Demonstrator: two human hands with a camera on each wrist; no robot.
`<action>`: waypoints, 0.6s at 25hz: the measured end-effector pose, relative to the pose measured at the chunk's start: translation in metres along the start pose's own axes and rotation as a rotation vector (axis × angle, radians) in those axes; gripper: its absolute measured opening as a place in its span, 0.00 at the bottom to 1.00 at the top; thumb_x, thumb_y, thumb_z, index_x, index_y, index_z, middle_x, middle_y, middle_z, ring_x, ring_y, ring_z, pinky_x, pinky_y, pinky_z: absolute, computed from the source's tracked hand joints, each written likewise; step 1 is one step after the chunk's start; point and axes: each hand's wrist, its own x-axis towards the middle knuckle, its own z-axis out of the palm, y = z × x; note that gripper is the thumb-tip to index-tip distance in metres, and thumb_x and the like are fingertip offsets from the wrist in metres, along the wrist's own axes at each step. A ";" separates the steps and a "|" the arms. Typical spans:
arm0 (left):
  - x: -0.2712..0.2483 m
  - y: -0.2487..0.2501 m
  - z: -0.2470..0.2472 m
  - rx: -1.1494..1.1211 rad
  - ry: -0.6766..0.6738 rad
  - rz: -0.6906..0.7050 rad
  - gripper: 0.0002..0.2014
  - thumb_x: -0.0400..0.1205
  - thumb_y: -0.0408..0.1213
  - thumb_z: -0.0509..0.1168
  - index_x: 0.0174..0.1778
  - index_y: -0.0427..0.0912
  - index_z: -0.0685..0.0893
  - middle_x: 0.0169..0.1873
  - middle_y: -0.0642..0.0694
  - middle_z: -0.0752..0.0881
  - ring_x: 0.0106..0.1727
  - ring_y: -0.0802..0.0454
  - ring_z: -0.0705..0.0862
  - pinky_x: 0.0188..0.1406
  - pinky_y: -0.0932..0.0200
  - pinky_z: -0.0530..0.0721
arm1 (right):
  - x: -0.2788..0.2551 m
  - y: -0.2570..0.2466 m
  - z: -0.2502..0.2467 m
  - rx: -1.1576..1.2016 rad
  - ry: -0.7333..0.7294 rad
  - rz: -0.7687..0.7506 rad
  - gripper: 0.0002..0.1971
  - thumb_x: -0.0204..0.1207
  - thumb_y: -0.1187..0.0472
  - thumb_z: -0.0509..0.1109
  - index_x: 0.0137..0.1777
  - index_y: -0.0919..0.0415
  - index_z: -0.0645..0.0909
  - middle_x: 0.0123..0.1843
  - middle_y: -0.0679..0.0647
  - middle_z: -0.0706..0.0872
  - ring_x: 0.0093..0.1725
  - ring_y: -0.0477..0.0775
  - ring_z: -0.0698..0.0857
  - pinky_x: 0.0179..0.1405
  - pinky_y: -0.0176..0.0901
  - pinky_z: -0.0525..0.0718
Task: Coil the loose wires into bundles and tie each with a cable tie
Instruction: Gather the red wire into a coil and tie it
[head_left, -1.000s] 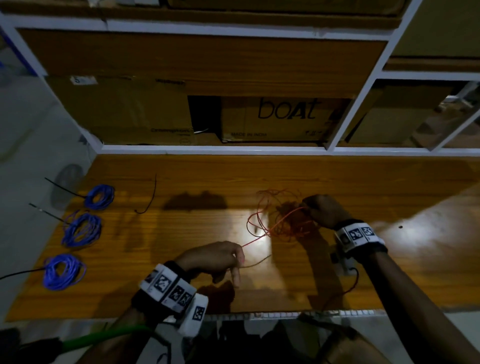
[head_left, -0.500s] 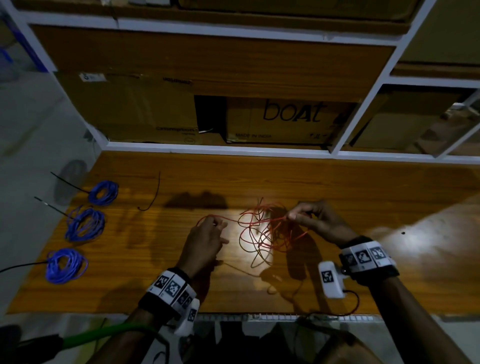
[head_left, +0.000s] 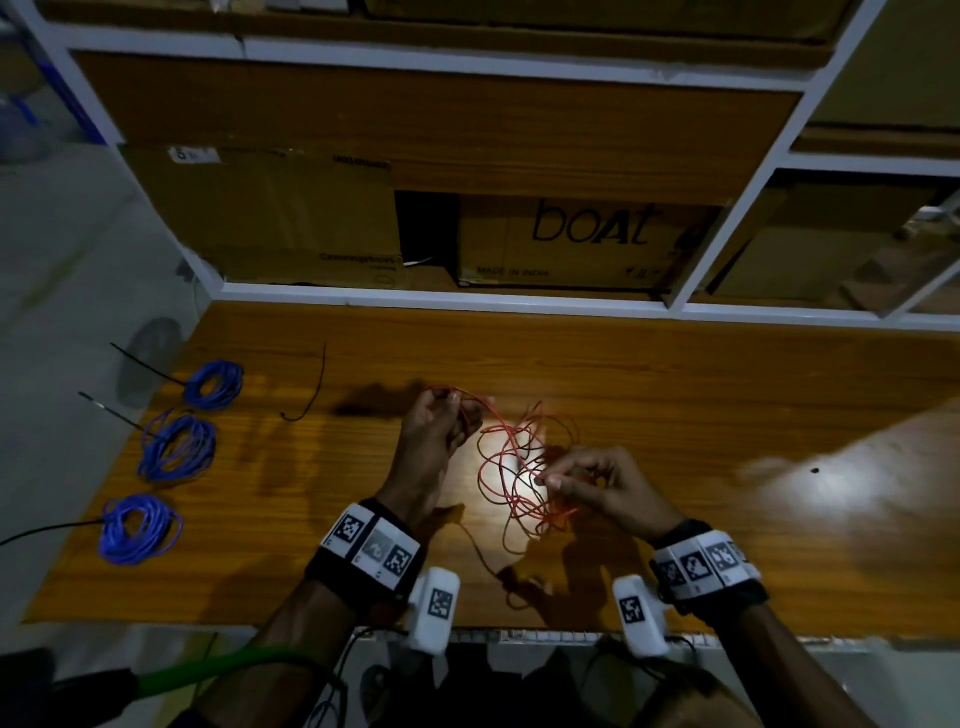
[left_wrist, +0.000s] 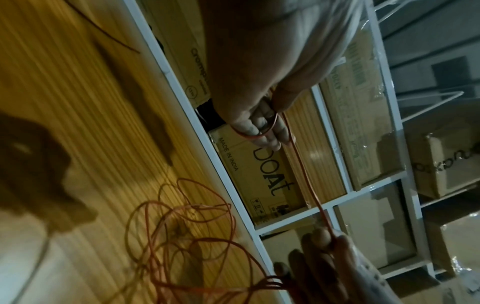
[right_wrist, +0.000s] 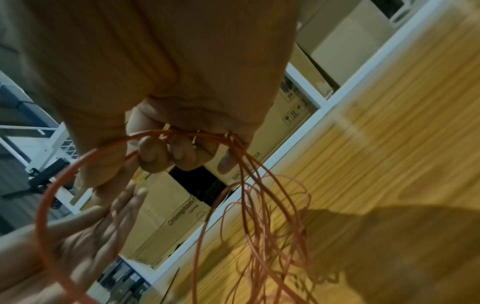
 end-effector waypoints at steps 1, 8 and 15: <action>0.001 -0.001 0.002 -0.019 0.003 -0.007 0.10 0.92 0.36 0.55 0.65 0.38 0.77 0.54 0.39 0.92 0.59 0.46 0.90 0.55 0.54 0.86 | -0.001 -0.002 0.003 0.004 -0.011 -0.010 0.15 0.74 0.45 0.77 0.47 0.58 0.91 0.49 0.60 0.91 0.45 0.59 0.90 0.42 0.51 0.91; 0.003 0.000 0.020 -0.393 -0.006 -0.157 0.13 0.92 0.36 0.51 0.63 0.36 0.79 0.35 0.44 0.87 0.47 0.46 0.91 0.49 0.55 0.87 | 0.003 -0.002 0.025 -0.110 -0.092 0.018 0.05 0.79 0.58 0.75 0.50 0.57 0.91 0.49 0.56 0.92 0.49 0.58 0.89 0.46 0.52 0.89; 0.006 0.005 0.010 -0.342 -0.013 -0.151 0.17 0.92 0.48 0.51 0.47 0.42 0.78 0.25 0.54 0.69 0.21 0.59 0.63 0.23 0.64 0.63 | 0.016 0.021 0.020 -0.208 -0.045 0.078 0.20 0.77 0.32 0.68 0.45 0.47 0.88 0.28 0.50 0.76 0.28 0.57 0.74 0.31 0.47 0.73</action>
